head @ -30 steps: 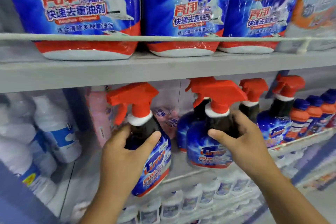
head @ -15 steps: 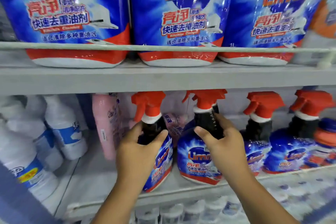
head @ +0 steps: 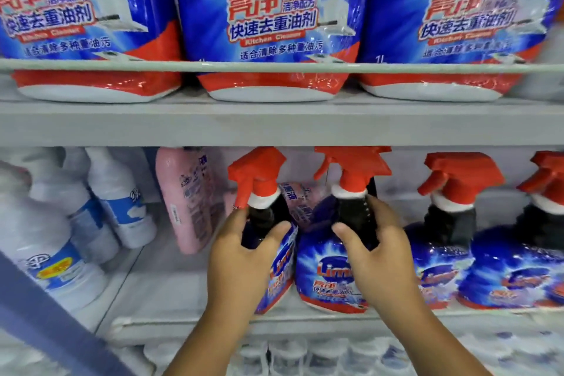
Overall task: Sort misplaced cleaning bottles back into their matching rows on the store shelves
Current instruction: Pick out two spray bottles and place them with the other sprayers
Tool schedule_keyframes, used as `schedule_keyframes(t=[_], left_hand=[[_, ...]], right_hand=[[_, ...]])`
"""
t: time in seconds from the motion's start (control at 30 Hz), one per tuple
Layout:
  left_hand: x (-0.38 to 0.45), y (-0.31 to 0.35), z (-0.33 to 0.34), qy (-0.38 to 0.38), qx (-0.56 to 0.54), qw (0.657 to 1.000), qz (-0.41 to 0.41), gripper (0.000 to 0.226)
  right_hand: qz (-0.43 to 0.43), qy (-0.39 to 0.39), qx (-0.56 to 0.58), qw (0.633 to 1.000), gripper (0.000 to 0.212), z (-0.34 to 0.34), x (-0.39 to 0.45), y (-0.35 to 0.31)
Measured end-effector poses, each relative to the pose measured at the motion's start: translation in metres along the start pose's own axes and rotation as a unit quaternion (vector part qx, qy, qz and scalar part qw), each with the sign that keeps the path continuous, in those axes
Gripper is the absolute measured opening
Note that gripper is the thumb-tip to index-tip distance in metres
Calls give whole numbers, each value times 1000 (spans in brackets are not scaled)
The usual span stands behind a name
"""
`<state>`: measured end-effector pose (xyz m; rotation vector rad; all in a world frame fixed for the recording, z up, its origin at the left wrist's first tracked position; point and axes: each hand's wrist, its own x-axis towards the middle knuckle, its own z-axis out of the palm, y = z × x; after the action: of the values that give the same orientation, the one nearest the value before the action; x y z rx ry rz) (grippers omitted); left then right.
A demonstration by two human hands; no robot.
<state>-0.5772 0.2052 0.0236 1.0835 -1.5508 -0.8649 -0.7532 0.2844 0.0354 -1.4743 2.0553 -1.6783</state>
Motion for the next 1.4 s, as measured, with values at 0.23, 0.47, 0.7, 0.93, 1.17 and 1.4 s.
schedule_keyframes(t=[0.23,0.47,0.7,0.93,1.17,1.4], left_hand=[[9,-6,-26,86,-79,993,0,10],[80,-30,-60,186,80,976,-78,56],[77,-42,-64,165,90,975,-118,47],[50,-52,-88,146,34,979,-138,55],[31,-55,-118,141,1,984,-108,49],[28,-64,-126,143,4,986,-87,50]], right_hand=[[13,-25,-35,999,65,-4,-23,4],[3,-42,9,999,70,-11,-20,6],[-155,29,150,976,49,-18,-41,-11],[-14,-238,336,911,37,36,-57,-63],[109,-160,317,928,27,157,-32,-114],[135,-25,120,983,67,265,57,-109]])
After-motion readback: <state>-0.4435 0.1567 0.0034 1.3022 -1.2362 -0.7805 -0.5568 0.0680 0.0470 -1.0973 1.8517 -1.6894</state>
